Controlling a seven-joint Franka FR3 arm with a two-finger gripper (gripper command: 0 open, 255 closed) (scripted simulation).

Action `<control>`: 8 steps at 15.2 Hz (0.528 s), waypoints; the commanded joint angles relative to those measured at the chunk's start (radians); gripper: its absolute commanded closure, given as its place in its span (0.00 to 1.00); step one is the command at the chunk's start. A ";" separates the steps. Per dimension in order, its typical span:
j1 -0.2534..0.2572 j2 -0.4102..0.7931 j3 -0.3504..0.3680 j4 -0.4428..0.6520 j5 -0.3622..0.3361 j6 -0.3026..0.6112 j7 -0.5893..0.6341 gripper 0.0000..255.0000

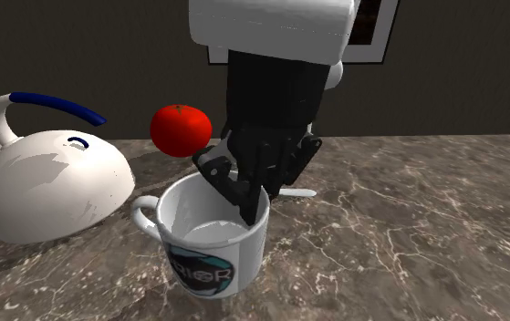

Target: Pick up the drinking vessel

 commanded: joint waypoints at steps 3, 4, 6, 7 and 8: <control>0.002 -0.010 0.001 0.042 -0.001 -0.052 -0.002 1.00; 0.002 -0.012 0.001 0.053 -0.001 -0.065 -0.003 1.00; 0.002 -0.017 0.002 0.074 -0.002 -0.091 -0.005 1.00; 0.003 -0.019 0.002 0.085 -0.002 -0.104 -0.006 1.00; 0.003 -0.020 0.002 0.087 -0.002 -0.106 -0.006 1.00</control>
